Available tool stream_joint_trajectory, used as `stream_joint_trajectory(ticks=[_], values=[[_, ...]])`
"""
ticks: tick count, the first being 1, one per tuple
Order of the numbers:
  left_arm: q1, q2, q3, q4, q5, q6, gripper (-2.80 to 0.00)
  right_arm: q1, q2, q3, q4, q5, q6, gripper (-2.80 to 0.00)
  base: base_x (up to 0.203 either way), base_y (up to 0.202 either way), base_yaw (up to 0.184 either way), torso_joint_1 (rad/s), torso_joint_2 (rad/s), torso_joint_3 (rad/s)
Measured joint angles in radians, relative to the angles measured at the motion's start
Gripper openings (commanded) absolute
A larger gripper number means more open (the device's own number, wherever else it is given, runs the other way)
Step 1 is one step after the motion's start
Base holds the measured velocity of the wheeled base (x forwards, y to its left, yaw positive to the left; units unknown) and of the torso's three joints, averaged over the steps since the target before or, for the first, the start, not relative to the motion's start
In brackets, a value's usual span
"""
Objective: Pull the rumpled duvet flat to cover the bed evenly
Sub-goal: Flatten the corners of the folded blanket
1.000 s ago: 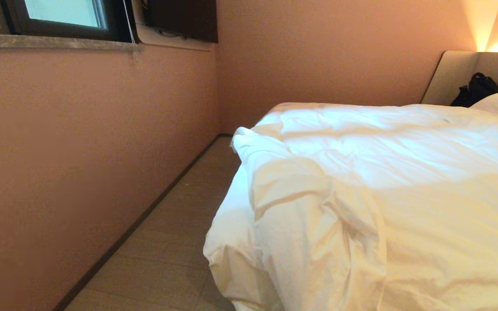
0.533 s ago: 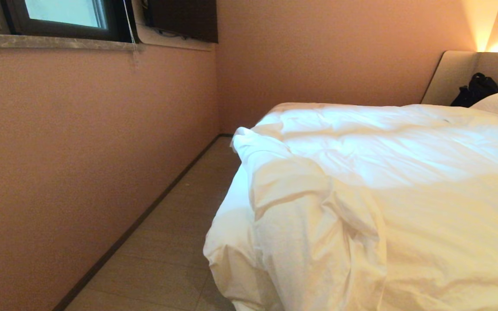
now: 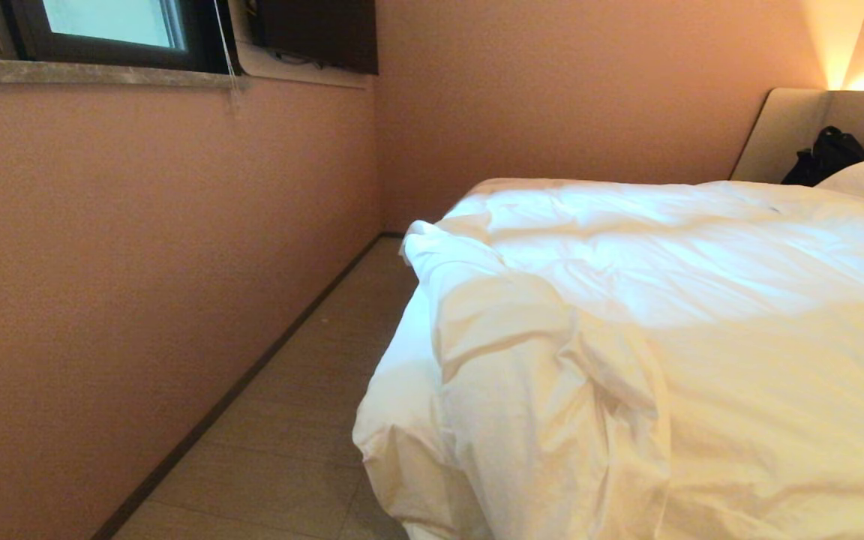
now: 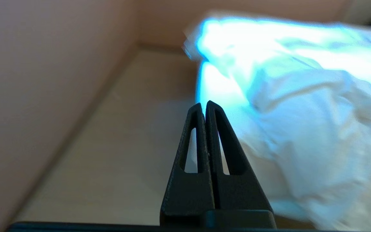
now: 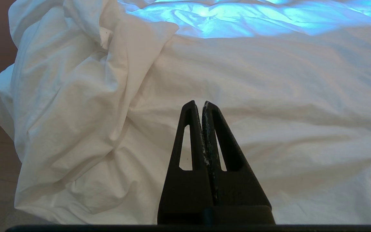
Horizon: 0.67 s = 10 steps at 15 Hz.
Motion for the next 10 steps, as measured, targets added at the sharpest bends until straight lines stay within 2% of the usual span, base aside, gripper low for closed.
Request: stream_joint_trajectory(ticks=[4,10], values=[[0.0,0.305,-0.177,0.003,-0.122,-0.025,-2.8,0.0,0.0,0.0,0.0,0.0,0.0,-2.8,0.0,0.0,0.0,0.0,0.0,0.0],[0.0,0.766,-0.469,-0.003,-0.289,-0.031,-2.8,0.0,0.0,0.0,0.0,0.0,0.0,-2.8,0.0,0.0,0.0,0.0,0.0,0.0]])
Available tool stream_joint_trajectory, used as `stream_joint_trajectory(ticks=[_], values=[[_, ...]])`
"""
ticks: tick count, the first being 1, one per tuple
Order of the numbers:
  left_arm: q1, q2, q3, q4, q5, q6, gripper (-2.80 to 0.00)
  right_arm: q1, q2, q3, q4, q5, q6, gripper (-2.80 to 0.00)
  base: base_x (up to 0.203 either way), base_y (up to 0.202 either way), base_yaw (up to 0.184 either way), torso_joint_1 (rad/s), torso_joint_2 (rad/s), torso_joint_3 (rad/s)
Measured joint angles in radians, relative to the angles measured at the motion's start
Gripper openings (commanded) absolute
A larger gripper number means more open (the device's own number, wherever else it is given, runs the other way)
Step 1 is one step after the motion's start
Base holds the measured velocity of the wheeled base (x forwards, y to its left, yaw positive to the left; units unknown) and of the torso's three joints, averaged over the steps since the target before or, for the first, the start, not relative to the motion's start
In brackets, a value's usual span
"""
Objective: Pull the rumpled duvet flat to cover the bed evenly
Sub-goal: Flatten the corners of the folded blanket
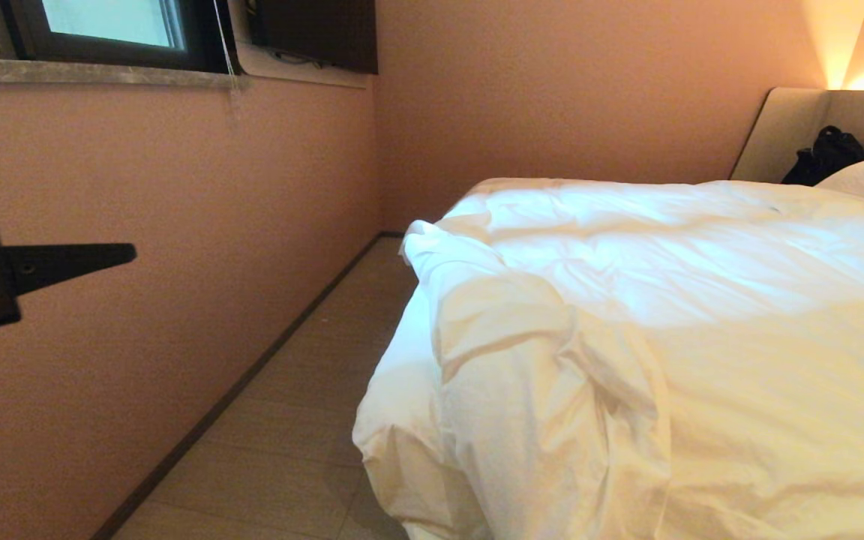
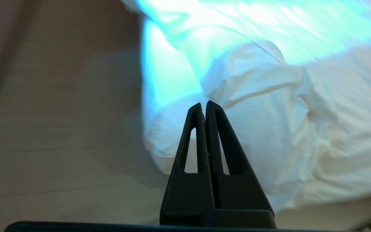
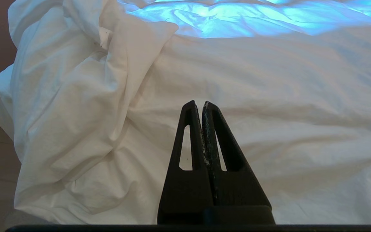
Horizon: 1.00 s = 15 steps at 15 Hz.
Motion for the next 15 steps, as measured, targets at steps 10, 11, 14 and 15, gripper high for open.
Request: stream_joint_trajectory(ticks=[10,11,14,15], values=[[-0.286,0.549,-0.296,0.049,-0.161,-0.002,-2.8,0.0,0.0,0.0,0.0,0.0,0.0,-2.8,0.0,0.0,0.0,0.0,0.0,0.0],[-0.328,0.589,-0.314,0.048,-0.126,-0.004,-2.8,0.0,0.0,0.0,0.0,0.0,0.0,-2.8,0.0,0.0,0.0,0.0,0.0,0.0],[-0.482,0.712,-0.357,0.043,0.08,-0.058,-2.8,0.0,0.0,0.0,0.0,0.0,0.0,-2.8,0.0,0.0,0.0,0.0,0.0,0.0],[-0.516,0.741,-0.373,0.043,0.136,-0.104,-2.8,0.0,0.0,0.0,0.0,0.0,0.0,-2.8,0.0,0.0,0.0,0.0,0.0,0.0]])
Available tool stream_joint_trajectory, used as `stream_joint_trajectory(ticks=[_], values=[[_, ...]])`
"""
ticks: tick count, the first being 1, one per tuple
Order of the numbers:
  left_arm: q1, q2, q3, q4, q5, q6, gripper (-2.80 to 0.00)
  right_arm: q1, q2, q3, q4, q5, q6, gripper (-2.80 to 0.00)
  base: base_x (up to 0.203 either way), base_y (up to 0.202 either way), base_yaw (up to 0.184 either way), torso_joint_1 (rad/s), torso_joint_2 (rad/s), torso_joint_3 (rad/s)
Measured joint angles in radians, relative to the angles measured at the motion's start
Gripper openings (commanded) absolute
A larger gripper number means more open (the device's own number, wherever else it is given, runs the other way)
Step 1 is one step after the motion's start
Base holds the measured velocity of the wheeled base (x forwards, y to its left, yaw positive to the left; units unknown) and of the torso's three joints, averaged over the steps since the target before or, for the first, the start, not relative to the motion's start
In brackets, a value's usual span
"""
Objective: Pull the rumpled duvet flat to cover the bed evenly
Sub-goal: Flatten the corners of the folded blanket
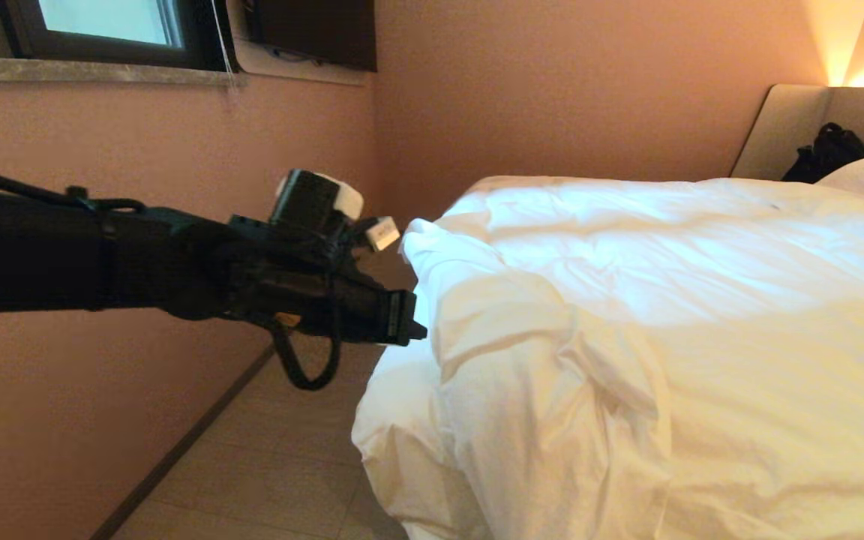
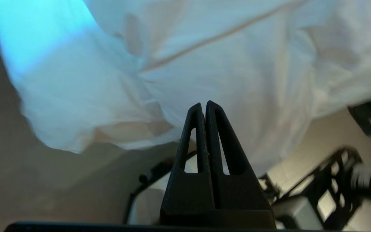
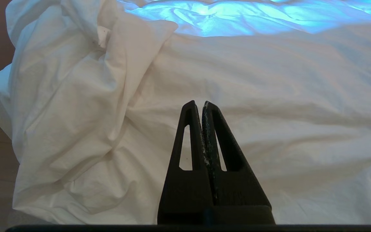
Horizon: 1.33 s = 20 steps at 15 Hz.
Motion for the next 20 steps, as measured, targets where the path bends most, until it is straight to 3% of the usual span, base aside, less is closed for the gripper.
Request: stream_joint_trajectory(ticks=[2,5,11,20], values=[[-0.031,0.029,-0.028,0.0,0.028,-0.08,-2.8,0.0,0.0,0.0,0.0,0.0,0.001,-2.8,0.0,0.0,0.0,0.0,0.0,0.0],[-0.081,0.043,-0.046,-0.001,0.05,-0.123,-2.8,0.0,0.0,0.0,0.0,0.0,0.0,-2.8,0.0,0.0,0.0,0.0,0.0,0.0],[-0.194,0.076,-0.118,0.007,0.134,-0.148,-2.8,0.0,0.0,0.0,0.0,0.0,0.0,-2.8,0.0,0.0,0.0,0.0,0.0,0.0],[-0.387,0.132,-0.147,-0.033,0.126,-0.143,-2.8,0.0,0.0,0.0,0.0,0.0,0.0,-2.8,0.0,0.0,0.0,0.0,0.0,0.0]])
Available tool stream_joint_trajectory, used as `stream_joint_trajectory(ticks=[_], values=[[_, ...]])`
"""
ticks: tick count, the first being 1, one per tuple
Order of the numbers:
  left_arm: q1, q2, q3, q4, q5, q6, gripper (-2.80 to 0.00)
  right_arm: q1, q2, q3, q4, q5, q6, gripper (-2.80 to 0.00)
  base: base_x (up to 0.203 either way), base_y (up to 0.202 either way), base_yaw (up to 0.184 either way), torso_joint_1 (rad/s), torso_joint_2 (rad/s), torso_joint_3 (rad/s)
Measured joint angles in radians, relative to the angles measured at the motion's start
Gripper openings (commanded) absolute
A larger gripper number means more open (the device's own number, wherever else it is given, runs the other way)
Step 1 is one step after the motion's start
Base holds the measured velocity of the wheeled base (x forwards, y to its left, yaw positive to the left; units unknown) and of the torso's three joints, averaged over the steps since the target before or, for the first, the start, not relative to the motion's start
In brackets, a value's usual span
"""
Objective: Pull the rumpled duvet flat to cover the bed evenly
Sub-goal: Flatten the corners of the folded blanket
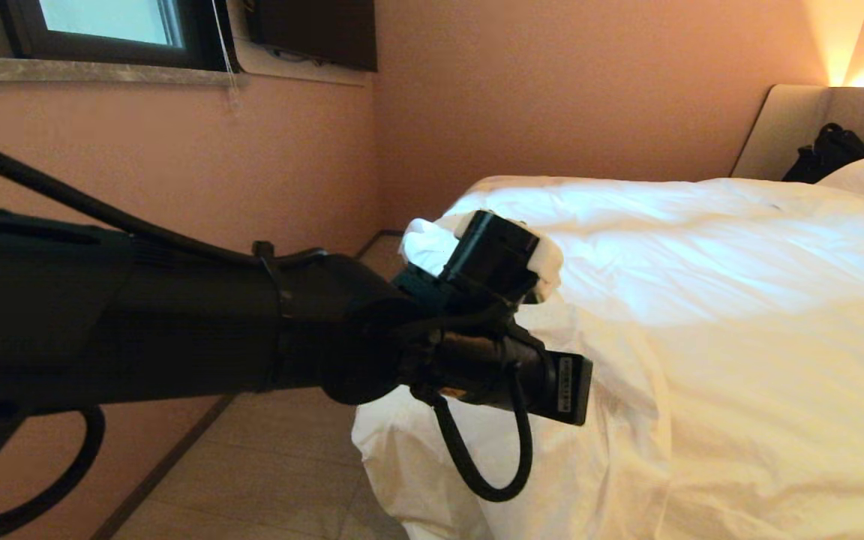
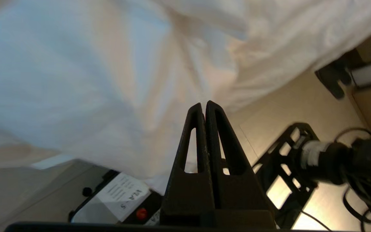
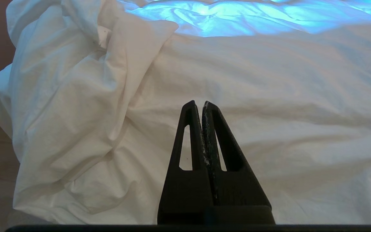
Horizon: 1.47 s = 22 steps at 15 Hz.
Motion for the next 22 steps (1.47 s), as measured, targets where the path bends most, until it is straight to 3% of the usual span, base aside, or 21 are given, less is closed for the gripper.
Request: stream_joint_trajectory(ticks=[11,14,19,22], values=[[-0.061,0.077,-0.117,-0.04,0.009,-0.017,-2.8,0.0,0.0,0.0,0.0,0.0,0.0,-2.8,0.0,0.0,0.0,0.0,0.0,0.0],[-0.081,0.091,-0.12,-0.056,0.01,-0.055,-2.8,0.0,0.0,0.0,0.0,0.0,0.0,-2.8,0.0,0.0,0.0,0.0,0.0,0.0],[-0.092,0.135,-0.085,-0.213,0.075,-0.062,-2.8,0.0,0.0,0.0,0.0,0.0,0.0,-2.8,0.0,0.0,0.0,0.0,0.0,0.0],[-0.093,0.155,-0.078,-0.225,0.121,-0.061,-2.8,0.0,0.0,0.0,0.0,0.0,0.0,-2.8,0.0,0.0,0.0,0.0,0.0,0.0]])
